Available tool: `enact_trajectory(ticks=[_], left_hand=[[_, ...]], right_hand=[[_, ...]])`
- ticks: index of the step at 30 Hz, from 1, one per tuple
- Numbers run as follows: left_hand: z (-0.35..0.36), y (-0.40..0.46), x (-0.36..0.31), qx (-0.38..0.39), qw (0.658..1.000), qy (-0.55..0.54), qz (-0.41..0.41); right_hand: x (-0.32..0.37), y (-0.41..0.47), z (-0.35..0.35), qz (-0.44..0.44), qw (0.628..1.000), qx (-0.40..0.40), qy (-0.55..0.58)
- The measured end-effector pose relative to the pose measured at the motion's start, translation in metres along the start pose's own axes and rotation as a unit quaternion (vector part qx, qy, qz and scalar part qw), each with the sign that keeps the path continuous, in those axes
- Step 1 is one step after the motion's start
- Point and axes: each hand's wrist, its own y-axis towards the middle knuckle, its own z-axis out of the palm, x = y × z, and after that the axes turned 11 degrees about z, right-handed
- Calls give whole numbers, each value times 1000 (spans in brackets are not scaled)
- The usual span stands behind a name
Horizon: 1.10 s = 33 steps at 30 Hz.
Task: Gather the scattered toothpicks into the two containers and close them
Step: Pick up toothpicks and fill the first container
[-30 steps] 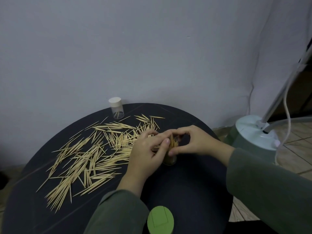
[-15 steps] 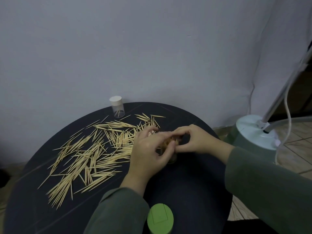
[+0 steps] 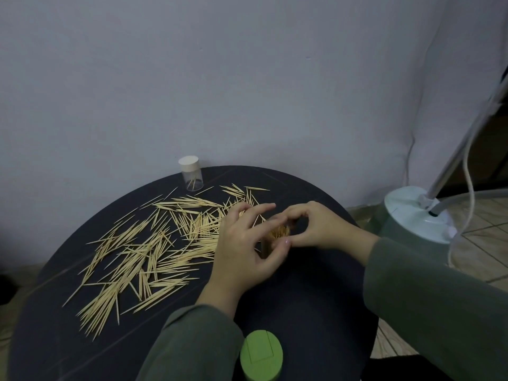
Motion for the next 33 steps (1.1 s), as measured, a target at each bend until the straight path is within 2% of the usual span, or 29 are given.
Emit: enact_trajectory(ticks=[6,10,16,19,21,23,25,29,33], left_hand=[[0,-2,0,18,1000,-7,-13],[-5,2,-1,-22,1000,-10,-16],[-35,25,27,-38,990,54,-121],[-62,35,43,36,983,80,-158],[-79,33,52,142,971,117,-153],[-93,27,58,254,946,147,-137],[-102,18,60,329,923,143,-138],[-102,-4,59,403,895,137,-136],[-94,-12,52,421,884,137,-151]], right_hand=[[1,0,1,5,1000,-1,-13],[8,-2,2,-23,990,-30,-137],[40,6,13,-88,962,-113,-232],[61,9,21,-114,936,-140,-301],[77,11,31,-120,915,-120,-367],[88,14,46,-90,887,-82,-445],[94,18,61,-63,855,-62,-511],[103,28,74,20,809,-63,-585],[106,33,76,83,787,-69,-607]])
